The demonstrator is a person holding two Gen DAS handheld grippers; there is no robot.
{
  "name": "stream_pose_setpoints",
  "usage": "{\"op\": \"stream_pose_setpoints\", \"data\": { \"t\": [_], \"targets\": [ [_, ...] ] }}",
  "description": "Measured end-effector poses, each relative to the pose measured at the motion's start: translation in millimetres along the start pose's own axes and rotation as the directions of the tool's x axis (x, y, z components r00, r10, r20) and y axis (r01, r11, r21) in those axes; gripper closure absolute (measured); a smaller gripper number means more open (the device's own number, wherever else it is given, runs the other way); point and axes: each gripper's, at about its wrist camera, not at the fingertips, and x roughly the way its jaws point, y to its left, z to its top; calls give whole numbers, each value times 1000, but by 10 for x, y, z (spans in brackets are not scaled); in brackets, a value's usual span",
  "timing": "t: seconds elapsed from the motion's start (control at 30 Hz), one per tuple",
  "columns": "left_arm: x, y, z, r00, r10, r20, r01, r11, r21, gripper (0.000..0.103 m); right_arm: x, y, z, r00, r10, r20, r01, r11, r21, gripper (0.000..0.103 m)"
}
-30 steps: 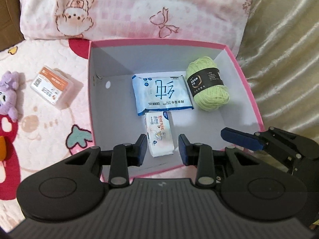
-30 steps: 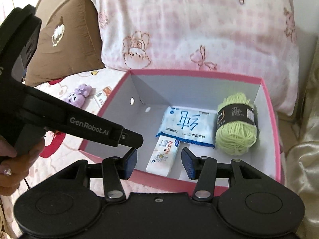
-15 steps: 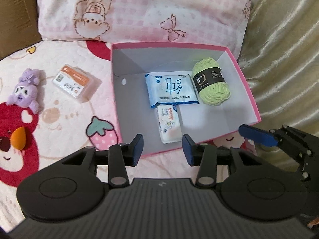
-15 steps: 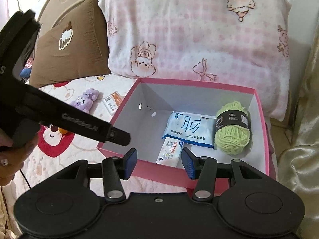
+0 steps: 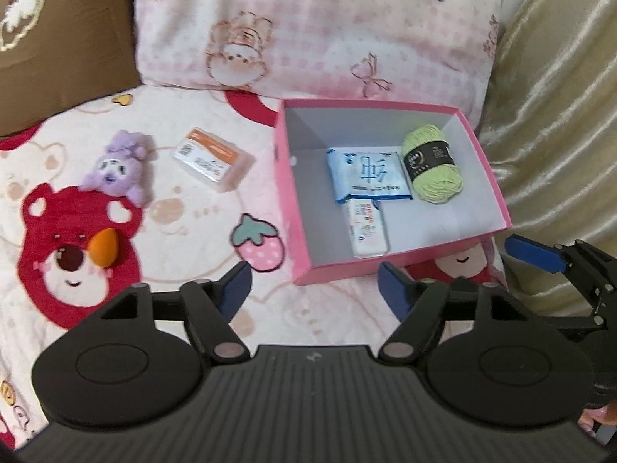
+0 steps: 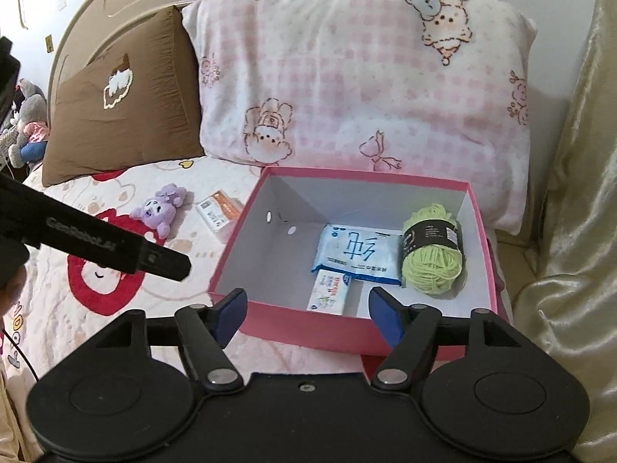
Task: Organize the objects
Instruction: 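Withdraw the left tool up out of the pink box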
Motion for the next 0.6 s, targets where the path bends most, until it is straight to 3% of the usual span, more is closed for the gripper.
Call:
{"op": "stream_pose_setpoints", "data": {
  "t": [0.1,0.43,0.6],
  "targets": [
    [-160,98,-48,1000,9,15,-9,1000,6,25,-36,124,7,1000,-10,-17,9,1000,-9,9],
    [-435,424,-232,998,52,18,-52,998,31,7,-83,369,37,994,-33,-102,35,999,18,9],
    [-506,614,-315,999,52,10,-52,998,21,4,-110,524,41,992,-48,-119,46,999,-22,9]
  ]
}}
